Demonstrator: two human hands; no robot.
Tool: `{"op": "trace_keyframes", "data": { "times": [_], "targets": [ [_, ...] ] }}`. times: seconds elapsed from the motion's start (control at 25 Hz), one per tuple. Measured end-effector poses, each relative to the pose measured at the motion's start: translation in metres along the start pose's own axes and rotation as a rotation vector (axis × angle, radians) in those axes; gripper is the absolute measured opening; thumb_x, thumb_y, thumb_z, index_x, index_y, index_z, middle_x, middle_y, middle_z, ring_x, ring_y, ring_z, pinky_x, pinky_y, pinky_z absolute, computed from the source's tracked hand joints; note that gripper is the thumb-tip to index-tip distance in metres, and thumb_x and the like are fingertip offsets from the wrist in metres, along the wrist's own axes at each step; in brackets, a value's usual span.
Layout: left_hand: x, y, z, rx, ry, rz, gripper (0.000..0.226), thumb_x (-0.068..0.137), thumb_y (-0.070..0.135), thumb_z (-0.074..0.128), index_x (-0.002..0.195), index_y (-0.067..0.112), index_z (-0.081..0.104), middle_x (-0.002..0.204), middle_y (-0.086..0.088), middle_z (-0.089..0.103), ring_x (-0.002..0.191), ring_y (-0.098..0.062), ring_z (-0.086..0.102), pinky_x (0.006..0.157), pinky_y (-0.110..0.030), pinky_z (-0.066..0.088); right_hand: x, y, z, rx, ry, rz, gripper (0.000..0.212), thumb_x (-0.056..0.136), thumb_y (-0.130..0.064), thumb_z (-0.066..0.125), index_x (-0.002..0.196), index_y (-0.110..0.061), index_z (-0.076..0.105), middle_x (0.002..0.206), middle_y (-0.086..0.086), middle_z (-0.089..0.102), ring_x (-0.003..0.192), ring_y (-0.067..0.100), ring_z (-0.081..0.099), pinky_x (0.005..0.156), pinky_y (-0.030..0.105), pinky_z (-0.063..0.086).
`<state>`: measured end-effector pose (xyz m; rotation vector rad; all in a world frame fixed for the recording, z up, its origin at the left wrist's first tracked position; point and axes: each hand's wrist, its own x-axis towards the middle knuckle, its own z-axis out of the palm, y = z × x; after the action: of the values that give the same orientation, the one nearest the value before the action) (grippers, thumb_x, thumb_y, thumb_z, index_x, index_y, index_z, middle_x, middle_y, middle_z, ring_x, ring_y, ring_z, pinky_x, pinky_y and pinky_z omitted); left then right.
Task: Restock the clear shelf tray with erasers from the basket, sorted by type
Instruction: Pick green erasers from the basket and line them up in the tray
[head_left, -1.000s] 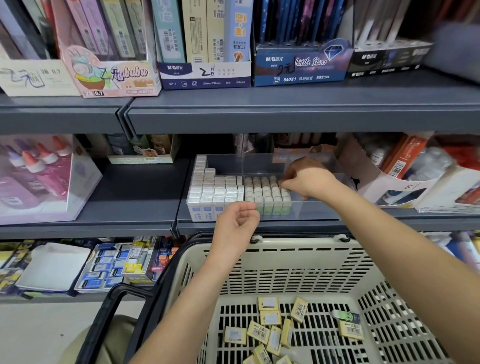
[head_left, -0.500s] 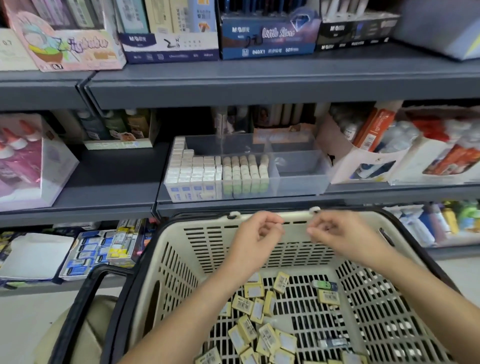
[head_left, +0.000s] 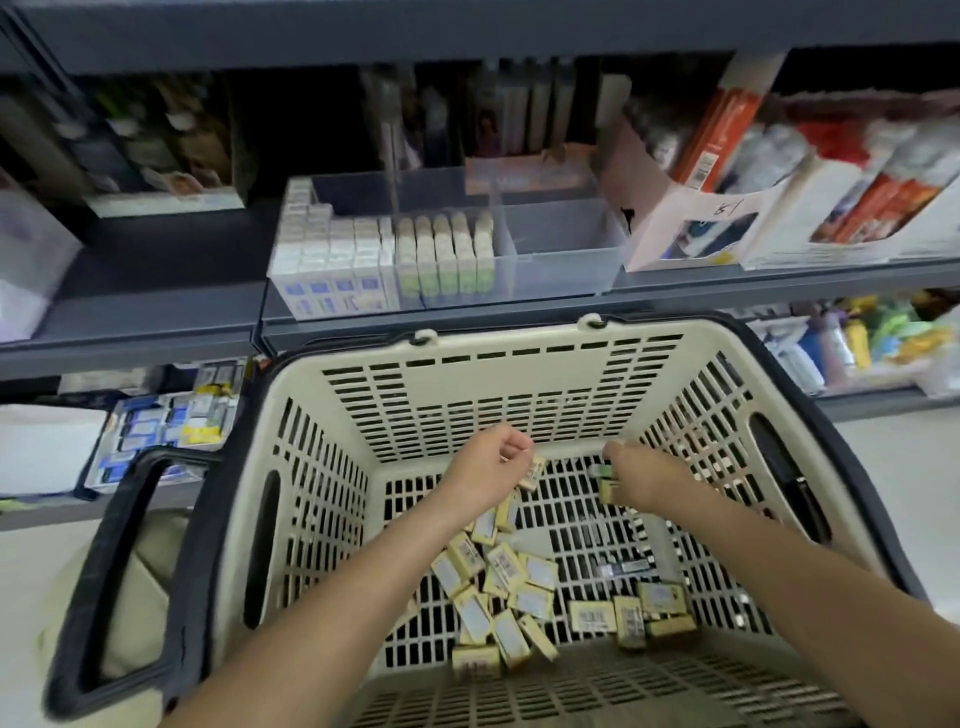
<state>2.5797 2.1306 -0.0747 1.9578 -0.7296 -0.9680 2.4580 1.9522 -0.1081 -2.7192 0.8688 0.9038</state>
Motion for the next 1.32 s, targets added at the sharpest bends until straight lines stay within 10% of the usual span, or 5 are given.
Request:
{"op": "trace_keyframes", "data": {
  "times": [0.28, 0.6, 0.8, 1.0, 1.32],
  "targets": [
    [-0.005, -0.012, 0.010, 0.026, -0.089, -0.102, 0.009, 0.092, 0.018, 0.053, 0.100, 0.016, 0.058, 0.097, 0.003, 0.059, 0.088, -0.015, 0.059, 0.070, -0.025, 0.047, -0.002, -0.012, 0.018, 0.159, -0.158, -0.069, 0.042, 0.074, -0.044, 0.073, 0.098, -0.016, 0.051, 0.089, -0.003, 0.054, 0.083, 0.015, 0.052, 0.065, 0.027, 0.040],
    [-0.010, -0.023, 0.022, -0.123, -0.100, -0.329, 0.032, 0.092, 0.029, 0.056, 0.117, 0.008, 0.055, 0.092, -0.005, 0.064, 0.074, -0.011, 0.063, 0.068, -0.027, 0.055, -0.015, -0.051, 0.003, 0.858, -0.226, -0.299, 0.019, 0.080, -0.014, 0.072, 0.087, -0.015, 0.055, 0.071, 0.000, 0.058, 0.046, 0.001, 0.055, 0.045, 0.016, 0.043],
    [-0.009, -0.032, 0.012, -0.063, -0.113, -0.285, 0.018, 0.093, 0.017, 0.055, 0.107, 0.007, 0.059, 0.101, -0.013, 0.068, 0.085, -0.021, 0.069, 0.058, -0.023, 0.048, -0.023, -0.018, 0.005, 0.065, -0.282, -0.247, 0.025, 0.076, -0.033, 0.073, 0.089, -0.016, 0.060, 0.093, 0.000, 0.064, 0.080, 0.013, 0.058, 0.068, 0.026, 0.046],
    [-0.008, -0.031, 0.002, -0.152, -0.080, -0.324, 0.022, 0.089, 0.019, 0.062, 0.108, 0.008, 0.060, 0.099, -0.016, 0.067, 0.081, -0.022, 0.067, 0.049, -0.019, 0.043, -0.030, -0.017, 0.020, -0.277, -0.335, -0.284, 0.025, 0.077, -0.034, 0.071, 0.072, -0.017, 0.054, 0.075, -0.005, 0.055, 0.066, 0.010, 0.049, 0.057, 0.026, 0.040],
    [-0.011, 0.016, -0.020, -0.088, -0.088, -0.191, 0.011, 0.098, 0.024, 0.042, 0.098, 0.015, 0.049, 0.090, 0.002, 0.048, 0.086, -0.013, 0.056, 0.067, -0.026, 0.056, -0.042, -0.034, -0.047, 0.626, -0.163, -0.420, 0.006, 0.079, -0.020, 0.072, 0.082, -0.016, 0.068, 0.064, -0.011, 0.067, 0.058, 0.001, 0.061, 0.066, 0.017, 0.051]
  ]
}}
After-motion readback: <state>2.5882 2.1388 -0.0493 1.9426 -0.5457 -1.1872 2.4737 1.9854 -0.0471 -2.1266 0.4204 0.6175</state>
